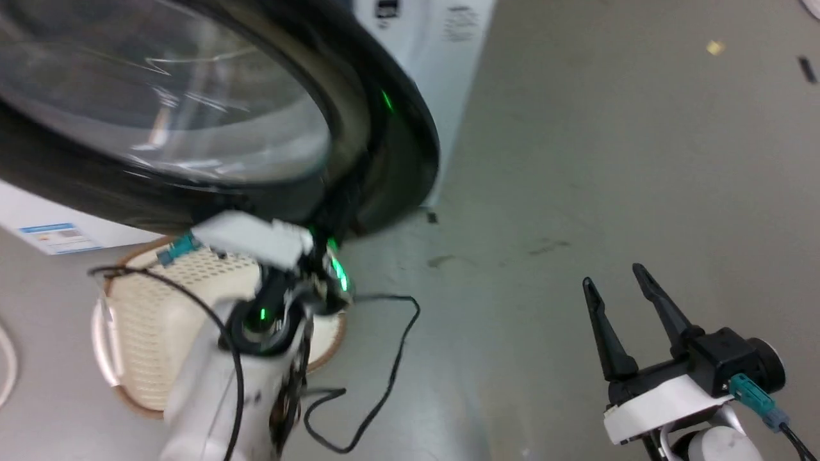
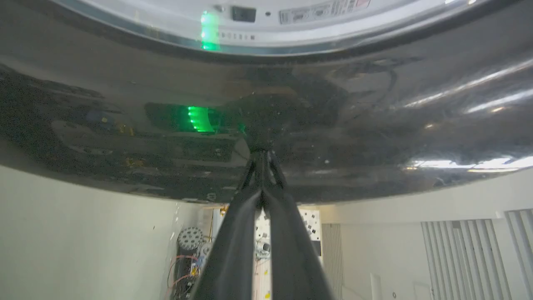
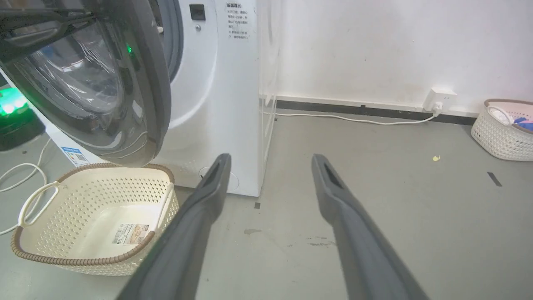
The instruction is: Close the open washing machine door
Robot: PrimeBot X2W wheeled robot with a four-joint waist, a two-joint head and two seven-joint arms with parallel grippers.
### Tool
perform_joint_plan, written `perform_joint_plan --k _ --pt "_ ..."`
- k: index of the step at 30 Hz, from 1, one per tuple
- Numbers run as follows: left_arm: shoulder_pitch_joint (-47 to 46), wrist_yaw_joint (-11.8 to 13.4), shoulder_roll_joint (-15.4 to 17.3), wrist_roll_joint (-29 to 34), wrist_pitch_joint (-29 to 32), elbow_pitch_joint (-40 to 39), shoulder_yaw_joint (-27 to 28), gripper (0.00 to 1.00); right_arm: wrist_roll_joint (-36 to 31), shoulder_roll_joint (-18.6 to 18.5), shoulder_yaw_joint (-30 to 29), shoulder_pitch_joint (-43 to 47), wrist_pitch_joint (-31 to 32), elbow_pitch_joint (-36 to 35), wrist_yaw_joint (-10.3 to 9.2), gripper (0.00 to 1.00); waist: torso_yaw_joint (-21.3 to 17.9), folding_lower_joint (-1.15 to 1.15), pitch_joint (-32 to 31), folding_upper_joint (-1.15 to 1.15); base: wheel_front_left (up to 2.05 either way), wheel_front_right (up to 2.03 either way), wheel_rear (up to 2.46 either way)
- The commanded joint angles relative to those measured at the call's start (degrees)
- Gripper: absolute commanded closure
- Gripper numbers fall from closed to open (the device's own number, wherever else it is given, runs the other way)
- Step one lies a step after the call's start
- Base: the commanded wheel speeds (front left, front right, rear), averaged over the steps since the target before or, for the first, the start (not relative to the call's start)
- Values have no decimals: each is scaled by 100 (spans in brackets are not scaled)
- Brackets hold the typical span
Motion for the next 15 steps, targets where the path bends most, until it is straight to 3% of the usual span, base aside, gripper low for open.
perform_joint_plan --k 1,8,15 --pt "-208 -24 11 -43 -157 88 -9 100 40 10 35 -105 -40 29 5 0 -224 -1 202 0 0 0 0" --pt "-825 -25 11 -120 -881 437 -226 100 114 10 137 -168 -49 62 5 0 -139 -1 149 0 0 0 0" --pt "-221 -26 130 497 -932 -31 -449 100 19 10 93 -77 -50 36 5 0 341 -1 -221 0 0 0 0"
